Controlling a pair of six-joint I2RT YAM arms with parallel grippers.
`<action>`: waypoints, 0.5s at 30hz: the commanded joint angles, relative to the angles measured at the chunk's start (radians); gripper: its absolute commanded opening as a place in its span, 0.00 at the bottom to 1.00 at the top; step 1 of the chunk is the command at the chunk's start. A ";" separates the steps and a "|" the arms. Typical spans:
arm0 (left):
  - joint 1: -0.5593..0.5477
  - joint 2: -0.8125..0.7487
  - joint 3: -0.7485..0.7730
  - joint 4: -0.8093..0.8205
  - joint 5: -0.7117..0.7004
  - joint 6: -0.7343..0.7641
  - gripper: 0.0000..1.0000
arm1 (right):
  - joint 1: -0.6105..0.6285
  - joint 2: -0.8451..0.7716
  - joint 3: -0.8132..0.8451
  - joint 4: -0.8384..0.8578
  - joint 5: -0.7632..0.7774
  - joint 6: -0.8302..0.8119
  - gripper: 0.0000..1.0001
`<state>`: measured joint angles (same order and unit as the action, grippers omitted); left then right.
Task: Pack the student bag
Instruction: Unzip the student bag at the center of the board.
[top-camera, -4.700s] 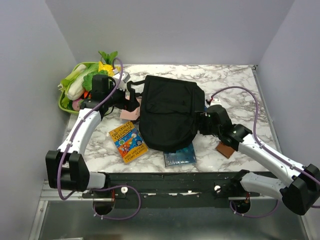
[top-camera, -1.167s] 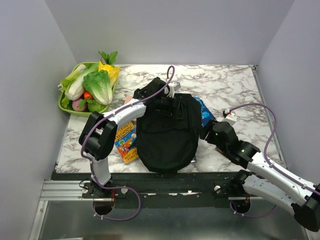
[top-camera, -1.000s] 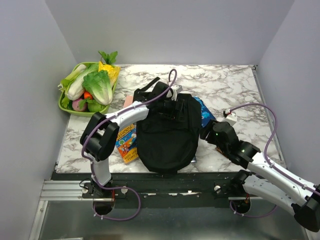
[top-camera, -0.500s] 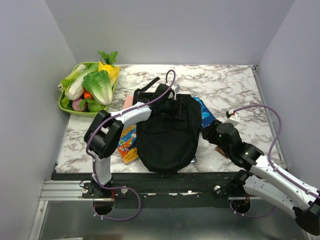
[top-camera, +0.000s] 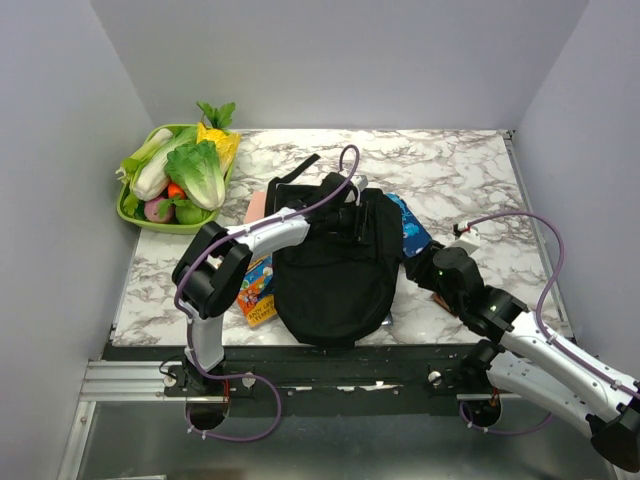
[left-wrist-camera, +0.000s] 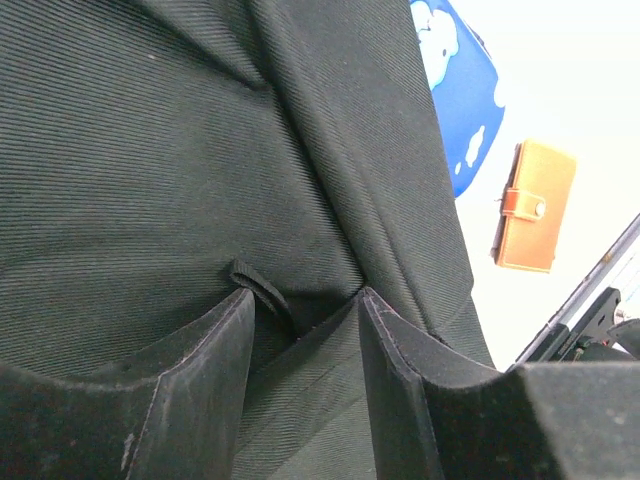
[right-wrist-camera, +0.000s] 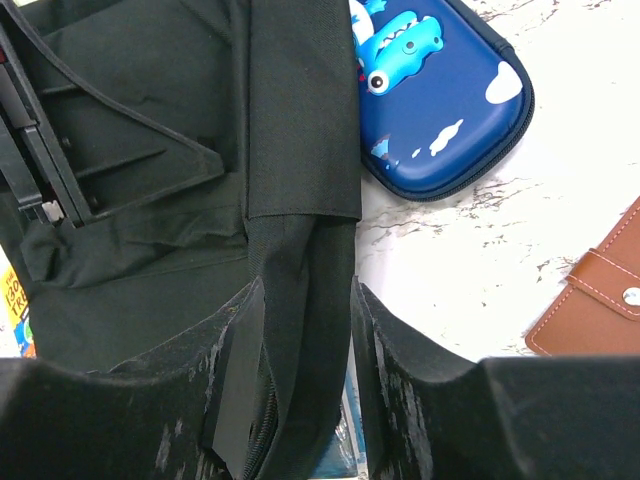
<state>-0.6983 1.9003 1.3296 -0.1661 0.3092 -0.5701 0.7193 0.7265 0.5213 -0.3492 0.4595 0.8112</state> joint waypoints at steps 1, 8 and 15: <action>-0.023 0.006 0.020 -0.041 -0.009 -0.025 0.52 | 0.005 -0.006 -0.007 -0.011 0.041 0.013 0.48; -0.024 -0.006 0.016 -0.036 -0.039 -0.007 0.40 | 0.005 -0.004 -0.006 -0.011 0.042 0.009 0.47; -0.023 0.003 0.026 -0.026 -0.070 0.001 0.22 | 0.005 -0.018 -0.015 -0.011 0.041 0.013 0.39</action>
<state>-0.7158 1.9003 1.3296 -0.1818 0.2852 -0.5724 0.7193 0.7250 0.5213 -0.3492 0.4603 0.8120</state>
